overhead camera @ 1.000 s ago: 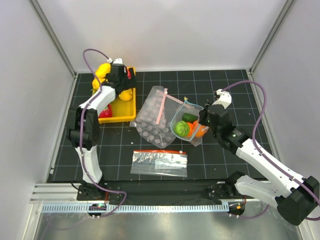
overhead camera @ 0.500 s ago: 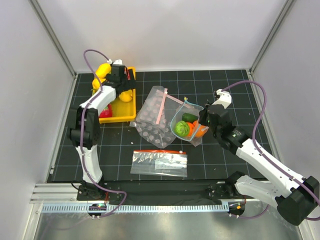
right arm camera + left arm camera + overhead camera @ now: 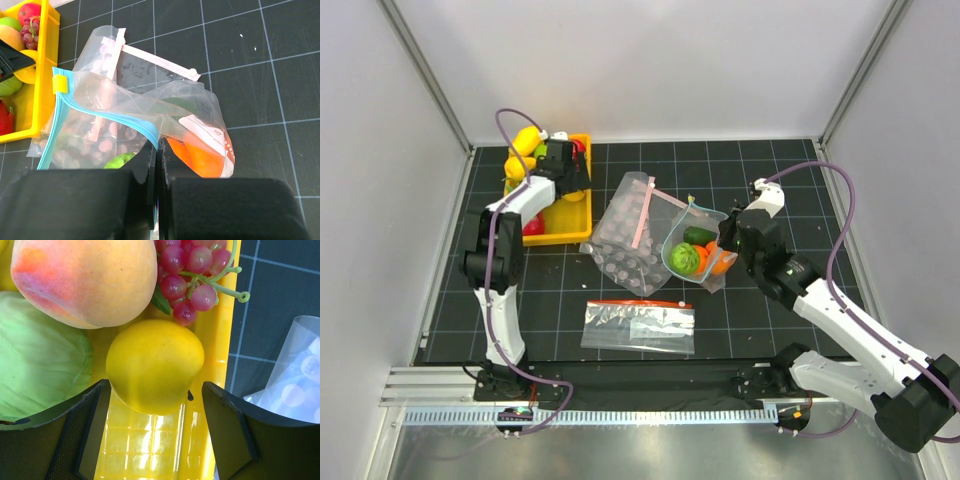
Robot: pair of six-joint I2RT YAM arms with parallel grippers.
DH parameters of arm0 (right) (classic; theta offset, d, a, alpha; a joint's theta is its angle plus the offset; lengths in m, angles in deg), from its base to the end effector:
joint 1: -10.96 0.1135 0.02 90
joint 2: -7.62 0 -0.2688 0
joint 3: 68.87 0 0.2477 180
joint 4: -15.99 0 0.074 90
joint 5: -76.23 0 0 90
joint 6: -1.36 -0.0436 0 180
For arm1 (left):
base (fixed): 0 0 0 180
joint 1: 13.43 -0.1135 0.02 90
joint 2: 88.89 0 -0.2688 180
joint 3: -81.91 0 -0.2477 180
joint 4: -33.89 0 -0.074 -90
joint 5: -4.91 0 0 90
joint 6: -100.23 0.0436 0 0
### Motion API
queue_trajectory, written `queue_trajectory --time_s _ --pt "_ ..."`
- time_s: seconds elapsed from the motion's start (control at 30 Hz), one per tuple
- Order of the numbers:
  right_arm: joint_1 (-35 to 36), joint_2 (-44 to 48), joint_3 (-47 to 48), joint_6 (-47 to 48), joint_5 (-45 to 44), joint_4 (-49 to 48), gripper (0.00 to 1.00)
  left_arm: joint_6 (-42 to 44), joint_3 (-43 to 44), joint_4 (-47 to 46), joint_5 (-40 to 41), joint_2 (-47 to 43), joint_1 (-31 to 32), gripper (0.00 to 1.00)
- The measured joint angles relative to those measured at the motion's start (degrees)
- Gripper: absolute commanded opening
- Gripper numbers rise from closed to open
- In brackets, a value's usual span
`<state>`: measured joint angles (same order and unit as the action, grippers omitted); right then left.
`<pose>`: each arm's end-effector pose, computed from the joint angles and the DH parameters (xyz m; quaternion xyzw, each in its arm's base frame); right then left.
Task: Place the food in the zip-top bag and seal the zipper
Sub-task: Pick up the fake fruit from the bin.
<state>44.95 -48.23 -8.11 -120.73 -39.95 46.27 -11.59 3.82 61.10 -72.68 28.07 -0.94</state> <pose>0.1916 0.1060 0.3087 0.1074 0.8251 0.1234 0.5408 0.4583 -0.0919 0.2104 -0.1175 0.9025 -0.0242 0.4135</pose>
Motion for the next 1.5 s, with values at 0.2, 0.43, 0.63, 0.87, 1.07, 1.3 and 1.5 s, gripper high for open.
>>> queue_trajectory --time_s 0.2,0.43,0.63,0.87,1.07,1.3,1.5 --pt "0.0 0.0 0.0 0.0 0.0 0.0 0.01 0.0 0.0 -0.1 0.0 1.4 0.0 0.77" --pt "0.0 0.0 0.0 0.0 0.0 0.0 0.01 -0.7 1.0 0.4 -0.1 3.8 -1.2 0.91" --pt "0.0 0.0 0.0 0.0 0.0 0.0 0.01 -1.4 3.7 1.1 -0.8 5.0 -1.7 0.93" --pt "0.0 0.0 0.0 0.0 0.1 0.0 0.01 -0.9 5.9 1.2 -2.2 7.0 -1.8 0.51" --pt "0.0 0.0 0.0 0.0 0.2 0.0 0.01 -1.4 3.7 0.2 -2.8 5.6 -1.8 0.41" --pt "0.0 0.0 0.0 0.0 0.7 0.0 0.01 -8.5 -3.9 1.3 -6.3 -2.3 -1.5 0.38" --pt "0.0 0.0 0.0 0.3 0.9 0.0 0.01 -15.6 -10.5 1.6 -12.4 -14.3 0.2 0.38"
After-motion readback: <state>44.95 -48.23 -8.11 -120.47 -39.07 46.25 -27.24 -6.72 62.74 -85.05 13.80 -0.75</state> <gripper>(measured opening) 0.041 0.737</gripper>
